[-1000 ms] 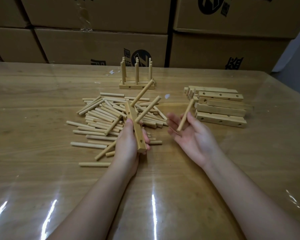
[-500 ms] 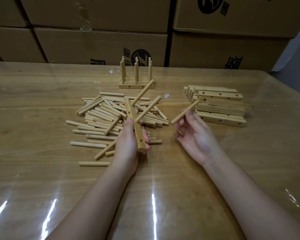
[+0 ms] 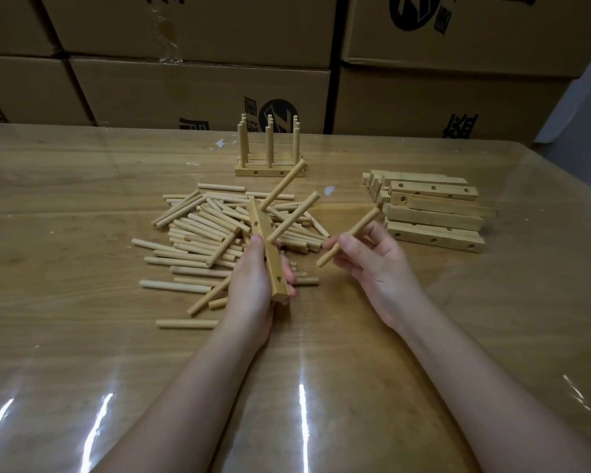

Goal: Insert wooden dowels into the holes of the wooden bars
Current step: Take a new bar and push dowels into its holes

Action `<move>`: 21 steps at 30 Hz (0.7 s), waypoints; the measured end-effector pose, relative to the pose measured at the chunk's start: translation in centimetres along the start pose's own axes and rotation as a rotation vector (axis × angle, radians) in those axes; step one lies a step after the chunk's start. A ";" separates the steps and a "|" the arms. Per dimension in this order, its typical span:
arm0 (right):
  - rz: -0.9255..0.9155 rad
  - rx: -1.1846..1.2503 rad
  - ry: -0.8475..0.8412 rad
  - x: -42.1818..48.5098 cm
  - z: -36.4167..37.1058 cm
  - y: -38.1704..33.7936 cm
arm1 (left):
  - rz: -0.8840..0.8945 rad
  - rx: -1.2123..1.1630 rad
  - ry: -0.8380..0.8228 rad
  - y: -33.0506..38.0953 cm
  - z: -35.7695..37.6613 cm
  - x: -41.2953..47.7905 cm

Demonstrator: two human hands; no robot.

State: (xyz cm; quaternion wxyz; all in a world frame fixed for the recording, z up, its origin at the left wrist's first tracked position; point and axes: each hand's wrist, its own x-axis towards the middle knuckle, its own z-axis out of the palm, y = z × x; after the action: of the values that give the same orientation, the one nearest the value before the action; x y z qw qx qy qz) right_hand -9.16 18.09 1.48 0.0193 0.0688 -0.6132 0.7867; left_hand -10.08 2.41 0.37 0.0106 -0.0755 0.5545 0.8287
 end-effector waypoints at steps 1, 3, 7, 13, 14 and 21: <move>-0.005 -0.045 -0.027 -0.1 0.1 0.0 | 0.000 0.000 -0.002 0.0 0.0 0.0; -0.009 -0.142 -0.102 -0.3 0.4 0.1 | 0.007 0.005 -0.010 0.1 0.0 -0.1; 0.046 -0.242 -0.265 -0.7 0.7 0.1 | 0.044 -0.006 -0.023 0.2 -0.1 -0.3; 0.093 -0.335 -0.354 -0.8 0.8 -0.1 | 0.004 -0.010 0.031 0.2 -0.1 -0.3; 0.095 -0.358 -0.368 -0.8 0.8 -0.1 | 0.003 -0.014 0.027 0.3 -0.1 -0.3; 0.085 -0.514 -0.408 -0.8 0.5 -0.5 | 0.025 -0.003 0.031 0.4 0.0 -0.4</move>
State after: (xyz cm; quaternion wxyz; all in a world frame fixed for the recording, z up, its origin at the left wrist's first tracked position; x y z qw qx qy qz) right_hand -8.28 17.73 1.97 -0.1202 0.1922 -0.7852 0.5762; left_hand -9.67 2.29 0.76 -0.0087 -0.0813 0.5545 0.8281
